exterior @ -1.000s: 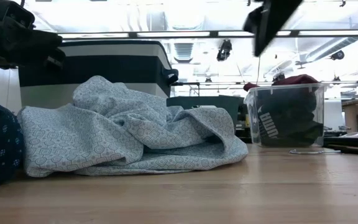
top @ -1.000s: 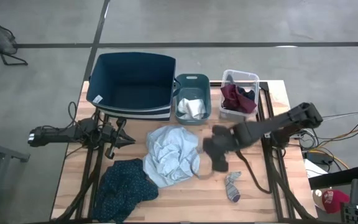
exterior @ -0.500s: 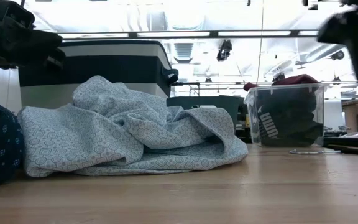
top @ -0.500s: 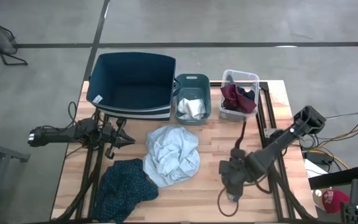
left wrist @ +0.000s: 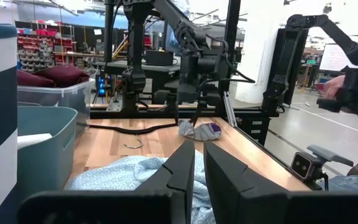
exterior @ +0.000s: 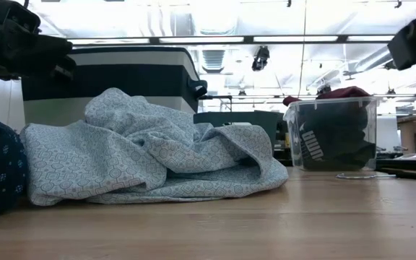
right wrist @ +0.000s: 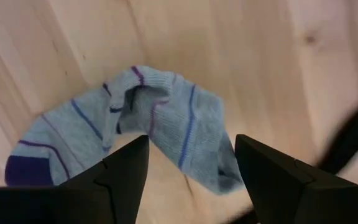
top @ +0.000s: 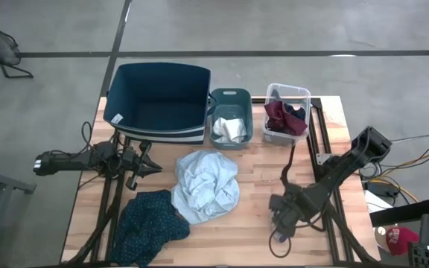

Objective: Pick & Place Cloths
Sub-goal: Put the gray sock into the light blue bin

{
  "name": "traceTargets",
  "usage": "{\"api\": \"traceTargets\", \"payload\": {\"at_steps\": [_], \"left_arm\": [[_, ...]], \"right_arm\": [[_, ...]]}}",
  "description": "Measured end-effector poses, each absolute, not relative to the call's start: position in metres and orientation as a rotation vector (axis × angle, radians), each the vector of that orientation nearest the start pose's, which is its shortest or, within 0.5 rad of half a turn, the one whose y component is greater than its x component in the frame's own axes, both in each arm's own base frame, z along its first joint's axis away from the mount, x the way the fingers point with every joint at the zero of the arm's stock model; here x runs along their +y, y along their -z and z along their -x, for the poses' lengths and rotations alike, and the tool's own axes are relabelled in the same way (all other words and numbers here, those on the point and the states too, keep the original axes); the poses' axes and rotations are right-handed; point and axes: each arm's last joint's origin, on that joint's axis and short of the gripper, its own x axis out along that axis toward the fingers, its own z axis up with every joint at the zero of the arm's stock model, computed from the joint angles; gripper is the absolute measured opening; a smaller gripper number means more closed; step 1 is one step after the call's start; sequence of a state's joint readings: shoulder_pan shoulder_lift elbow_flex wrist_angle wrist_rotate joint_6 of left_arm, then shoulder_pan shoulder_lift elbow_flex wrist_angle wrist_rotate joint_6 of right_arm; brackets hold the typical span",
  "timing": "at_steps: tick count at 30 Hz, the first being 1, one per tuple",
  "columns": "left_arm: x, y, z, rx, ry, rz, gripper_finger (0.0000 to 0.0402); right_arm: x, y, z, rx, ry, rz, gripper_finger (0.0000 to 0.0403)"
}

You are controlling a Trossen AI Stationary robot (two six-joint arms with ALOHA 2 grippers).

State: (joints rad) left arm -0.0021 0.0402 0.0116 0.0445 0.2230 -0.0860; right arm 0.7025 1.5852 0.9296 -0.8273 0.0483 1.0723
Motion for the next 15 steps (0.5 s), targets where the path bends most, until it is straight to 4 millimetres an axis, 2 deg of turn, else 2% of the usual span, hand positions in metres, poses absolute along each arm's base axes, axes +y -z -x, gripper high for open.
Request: {"api": "traceTargets", "payload": {"at_steps": [4,7,11,15], "left_arm": [[-0.007,-0.169,-0.099,-0.006,0.226,0.084,0.0039],[-0.007,-0.169,-0.099,-0.007,0.226,0.084,0.0040],[-0.007,-0.169,-0.099,-0.007,0.226,0.084,0.0041],[-0.007,-0.169,-0.099,-0.007,0.226,0.084,0.0039]], "right_arm": [[0.169,-0.162,-0.202,1.427,0.211,-0.318,0.0231],[0.169,-0.158,-0.203,1.400,0.187,-0.308,0.0209],[0.168,-0.155,-0.202,1.399,0.175,-0.287,0.0151],[0.168,-0.155,-0.202,1.398,0.141,-0.245,0.0071]]}}
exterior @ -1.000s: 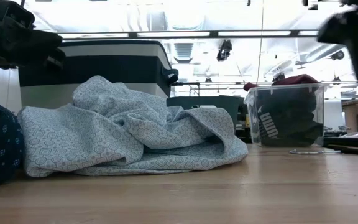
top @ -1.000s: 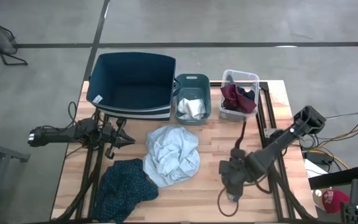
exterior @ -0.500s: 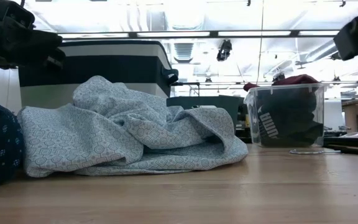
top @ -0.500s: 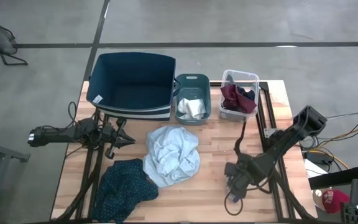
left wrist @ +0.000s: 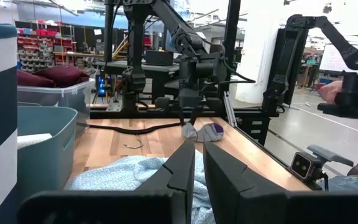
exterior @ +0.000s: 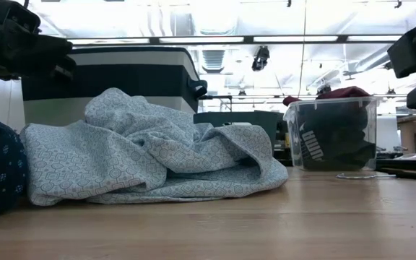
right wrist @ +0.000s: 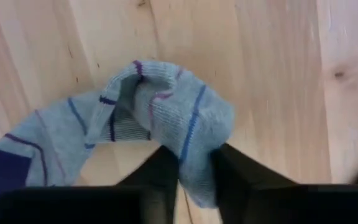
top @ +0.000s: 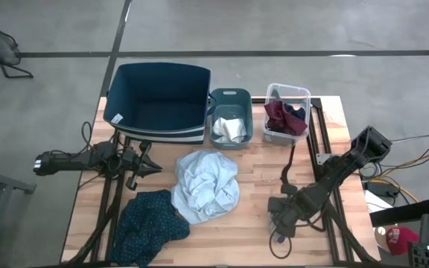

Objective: Pick & Place Cloths
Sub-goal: Put the gray sock into the light blue bin

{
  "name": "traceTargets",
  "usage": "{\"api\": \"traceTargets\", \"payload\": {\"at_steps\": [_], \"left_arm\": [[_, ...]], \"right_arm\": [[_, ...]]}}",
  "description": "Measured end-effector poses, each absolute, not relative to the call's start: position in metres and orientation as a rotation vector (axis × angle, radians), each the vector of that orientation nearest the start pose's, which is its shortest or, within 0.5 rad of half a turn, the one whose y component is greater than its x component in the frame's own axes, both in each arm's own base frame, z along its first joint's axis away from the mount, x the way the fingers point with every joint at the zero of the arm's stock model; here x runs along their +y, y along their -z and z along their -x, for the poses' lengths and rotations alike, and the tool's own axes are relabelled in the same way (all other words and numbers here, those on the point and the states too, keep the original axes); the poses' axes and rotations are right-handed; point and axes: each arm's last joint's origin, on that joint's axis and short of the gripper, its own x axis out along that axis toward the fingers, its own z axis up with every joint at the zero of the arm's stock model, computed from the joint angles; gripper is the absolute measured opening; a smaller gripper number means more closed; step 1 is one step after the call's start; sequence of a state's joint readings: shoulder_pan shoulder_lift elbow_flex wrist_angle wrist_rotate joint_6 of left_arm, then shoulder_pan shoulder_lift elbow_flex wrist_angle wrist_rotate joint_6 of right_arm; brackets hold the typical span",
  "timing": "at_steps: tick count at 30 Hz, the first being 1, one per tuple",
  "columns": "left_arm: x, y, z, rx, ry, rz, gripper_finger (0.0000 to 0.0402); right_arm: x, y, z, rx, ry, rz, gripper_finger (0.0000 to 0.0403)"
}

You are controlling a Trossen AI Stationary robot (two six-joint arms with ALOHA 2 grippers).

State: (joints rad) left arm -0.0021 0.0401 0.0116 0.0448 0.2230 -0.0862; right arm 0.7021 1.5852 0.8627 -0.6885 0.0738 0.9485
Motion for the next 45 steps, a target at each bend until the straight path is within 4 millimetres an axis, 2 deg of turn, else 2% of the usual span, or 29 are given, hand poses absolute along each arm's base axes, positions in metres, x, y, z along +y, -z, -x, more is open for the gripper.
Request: {"api": "traceTargets", "payload": {"at_steps": [3,9,14,22,28,32,35,42,45], "left_arm": [[-0.007,-0.169,-0.099,-0.007,0.226,0.084,0.0041],[-0.007,-0.169,-0.099,-0.006,0.226,0.084,0.0039],[-0.007,-0.169,-0.099,-0.006,0.226,0.084,0.0041],[-0.007,-0.169,-0.099,-0.007,0.226,0.084,0.0041],[-0.007,-0.169,-0.099,-0.006,0.226,0.084,0.0039],[-0.007,-0.169,-0.099,-0.006,0.226,0.084,0.0041],[-0.007,-0.169,-0.099,-0.006,0.226,0.084,0.0041],[-0.007,-0.169,-0.099,-0.006,0.226,0.084,0.0041],[-0.007,-0.169,-0.099,-0.007,0.226,0.084,0.0041]], "right_arm": [[0.170,-0.158,-0.204,1.386,0.110,-0.217,0.0021],[0.173,-0.178,-0.220,1.283,0.057,-0.109,0.0013],[0.169,-0.211,-0.243,1.141,0.082,0.038,0.0013],[0.151,-0.273,-0.268,0.878,0.361,0.309,0.0012],[0.128,-0.305,-0.284,0.665,0.650,0.411,0.0014],[0.105,-0.311,-0.293,0.628,0.803,0.474,0.0011],[0.077,-0.311,-0.301,0.643,0.914,0.479,0.0013],[-0.011,-0.311,-0.317,0.785,1.065,0.409,0.0011],[-0.050,-0.311,-0.324,0.814,0.980,0.289,0.0012]]}}
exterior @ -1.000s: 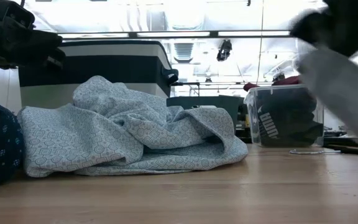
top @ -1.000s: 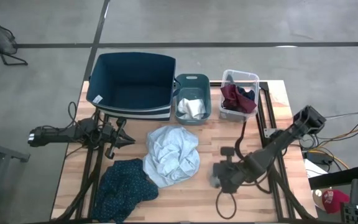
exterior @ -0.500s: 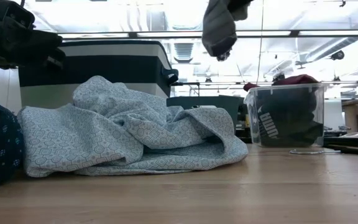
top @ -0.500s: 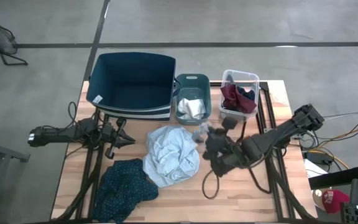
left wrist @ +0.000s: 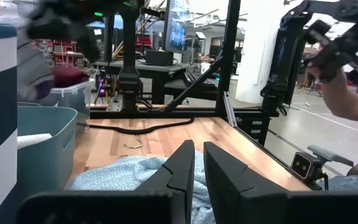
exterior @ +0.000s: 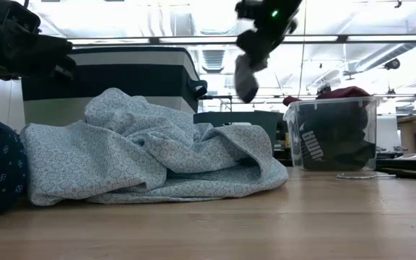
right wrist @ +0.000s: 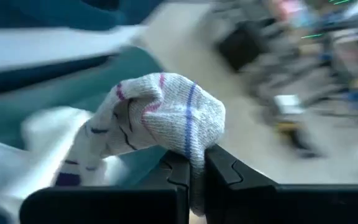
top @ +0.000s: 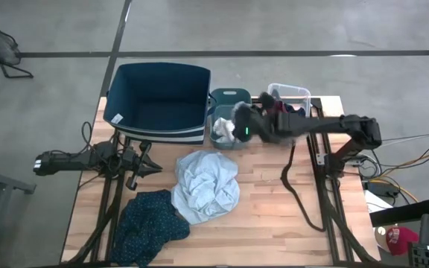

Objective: Pick & Place Cloths
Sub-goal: Put the gray sock into the light blue bin, then put the light blue polo shirt into the blue bin

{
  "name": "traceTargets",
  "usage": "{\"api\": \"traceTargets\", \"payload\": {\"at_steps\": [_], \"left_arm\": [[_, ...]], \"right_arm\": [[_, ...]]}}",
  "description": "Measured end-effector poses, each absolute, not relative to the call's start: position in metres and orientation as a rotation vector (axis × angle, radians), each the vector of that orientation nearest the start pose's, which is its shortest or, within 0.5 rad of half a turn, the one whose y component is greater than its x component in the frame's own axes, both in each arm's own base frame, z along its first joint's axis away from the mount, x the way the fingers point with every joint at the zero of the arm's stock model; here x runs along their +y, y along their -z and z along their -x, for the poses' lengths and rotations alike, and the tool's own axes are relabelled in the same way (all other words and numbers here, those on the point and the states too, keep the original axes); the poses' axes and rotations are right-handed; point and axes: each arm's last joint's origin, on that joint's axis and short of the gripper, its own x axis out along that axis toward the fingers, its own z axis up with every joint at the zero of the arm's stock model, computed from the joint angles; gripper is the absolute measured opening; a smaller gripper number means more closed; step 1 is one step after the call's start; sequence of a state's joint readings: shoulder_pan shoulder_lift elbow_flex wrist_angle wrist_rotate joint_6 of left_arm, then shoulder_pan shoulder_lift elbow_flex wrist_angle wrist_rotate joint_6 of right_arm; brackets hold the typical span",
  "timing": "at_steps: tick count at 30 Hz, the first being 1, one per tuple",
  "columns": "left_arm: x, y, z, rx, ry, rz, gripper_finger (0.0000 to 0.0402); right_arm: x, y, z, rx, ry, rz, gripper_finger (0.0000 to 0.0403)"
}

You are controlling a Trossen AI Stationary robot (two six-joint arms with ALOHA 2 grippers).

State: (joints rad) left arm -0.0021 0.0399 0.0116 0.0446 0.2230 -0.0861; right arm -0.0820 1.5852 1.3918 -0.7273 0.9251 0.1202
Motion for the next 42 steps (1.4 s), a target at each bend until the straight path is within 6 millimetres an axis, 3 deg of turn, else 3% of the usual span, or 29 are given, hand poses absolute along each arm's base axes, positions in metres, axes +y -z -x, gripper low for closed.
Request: {"api": "traceTargets", "payload": {"at_steps": [5,12,19,25,33,38,42], "left_arm": [[-0.007,-0.169,-0.099,-0.006,0.226,0.084,0.0040],[-0.007,-0.169,-0.099,-0.006,0.226,0.084,0.0040],[-0.007,-0.169,-0.099,-0.007,0.226,0.082,0.0041],[-0.006,-0.168,-0.099,-0.017,0.186,-0.019,0.0040],[-0.004,-0.179,-0.098,-0.130,0.132,0.012,0.0039],[-0.004,-0.188,-0.097,-0.202,0.165,0.259,0.0042],[-0.002,-0.198,-0.094,-0.311,0.126,0.319,0.0039]], "right_arm": [[-0.100,-0.314,-0.329,0.748,0.773,0.037,0.0013],[-0.133,-0.311,-0.317,0.742,0.844,-0.067,0.0020],[-0.132,-0.289,-0.320,0.780,0.786,-0.112,0.0055],[-0.132,-0.272,-0.320,0.835,0.792,-0.110,0.0141],[-0.118,-0.274,-0.325,0.841,0.714,-0.077,0.0233],[-0.099,-0.281,-0.330,0.808,0.658,-0.043,0.0238],[-0.078,-0.291,-0.333,0.752,0.590,0.000,0.0197]]}}
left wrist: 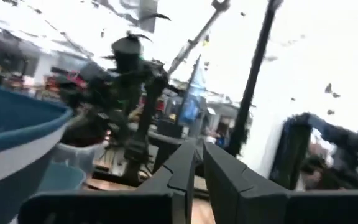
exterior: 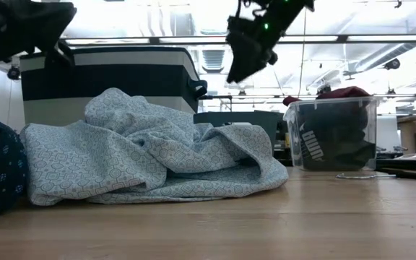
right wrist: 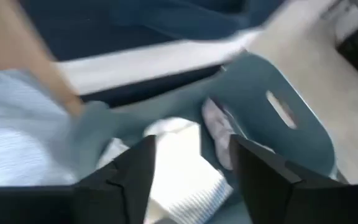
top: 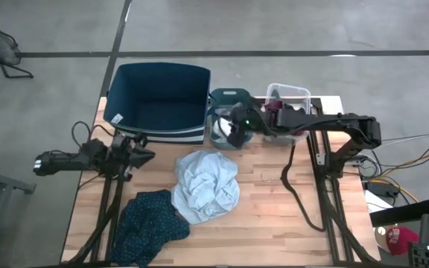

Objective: Pick & Place Cloths
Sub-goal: Put the light blue polo shirt into the blue bin

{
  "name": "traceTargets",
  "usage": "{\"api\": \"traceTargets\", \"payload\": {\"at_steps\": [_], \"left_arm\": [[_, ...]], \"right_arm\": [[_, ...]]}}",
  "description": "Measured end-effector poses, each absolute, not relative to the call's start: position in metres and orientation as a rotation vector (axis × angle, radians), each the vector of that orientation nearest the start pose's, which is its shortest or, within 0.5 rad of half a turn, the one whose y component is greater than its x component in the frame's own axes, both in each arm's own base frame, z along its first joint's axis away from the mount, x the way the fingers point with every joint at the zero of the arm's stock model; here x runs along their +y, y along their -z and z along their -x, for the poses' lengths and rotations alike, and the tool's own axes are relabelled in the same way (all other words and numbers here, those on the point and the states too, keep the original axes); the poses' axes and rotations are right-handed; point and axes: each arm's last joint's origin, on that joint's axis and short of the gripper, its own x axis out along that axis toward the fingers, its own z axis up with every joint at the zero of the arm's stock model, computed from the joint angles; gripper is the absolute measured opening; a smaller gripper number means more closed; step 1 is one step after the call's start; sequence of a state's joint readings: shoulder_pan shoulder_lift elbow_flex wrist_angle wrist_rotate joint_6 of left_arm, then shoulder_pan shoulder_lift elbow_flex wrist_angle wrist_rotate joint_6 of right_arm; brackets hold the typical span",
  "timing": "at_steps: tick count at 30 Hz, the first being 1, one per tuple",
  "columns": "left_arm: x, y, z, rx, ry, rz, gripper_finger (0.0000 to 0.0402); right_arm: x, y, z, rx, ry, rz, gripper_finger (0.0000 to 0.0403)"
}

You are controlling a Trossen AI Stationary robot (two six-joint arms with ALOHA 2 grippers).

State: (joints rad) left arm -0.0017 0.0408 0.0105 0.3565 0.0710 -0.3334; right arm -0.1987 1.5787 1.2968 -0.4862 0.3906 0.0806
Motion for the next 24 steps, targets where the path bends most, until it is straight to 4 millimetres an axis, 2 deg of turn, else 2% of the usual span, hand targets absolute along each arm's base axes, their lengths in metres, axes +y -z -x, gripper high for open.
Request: {"api": "traceTargets", "payload": {"at_steps": [3,6,7,10,14,20,24], "left_arm": [[-0.002,-0.199,-0.094,-0.316,0.145,0.443,0.0040],[-0.002,-0.202,-0.093,-0.340,0.165,0.510,0.0041],[-0.002,-0.203,-0.093,-0.350,0.169,0.516,0.0041],[-0.003,-0.207,-0.092,-0.384,0.186,0.507,0.0038],[-0.006,-0.207,-0.093,-0.388,0.204,0.474,0.0037],[-0.011,-0.208,-0.098,-0.365,0.177,0.458,0.0037],[-0.012,-0.209,-0.105,-0.317,0.140,0.467,0.0037]], "right_arm": [[-0.065,-0.297,-0.334,0.730,0.535,0.020,0.0135],[-0.051,-0.302,-0.334,0.711,0.401,0.016,0.0044],[-0.046,-0.302,-0.334,0.701,0.351,0.016,0.0028],[-0.031,-0.305,-0.332,0.629,0.271,0.016,0.0013],[-0.013,-0.306,-0.313,0.525,0.223,0.024,0.0008],[0.016,-0.293,-0.266,0.371,0.124,0.010,0.0008],[0.017,-0.280,-0.231,0.353,0.113,0.009,0.0008]]}}
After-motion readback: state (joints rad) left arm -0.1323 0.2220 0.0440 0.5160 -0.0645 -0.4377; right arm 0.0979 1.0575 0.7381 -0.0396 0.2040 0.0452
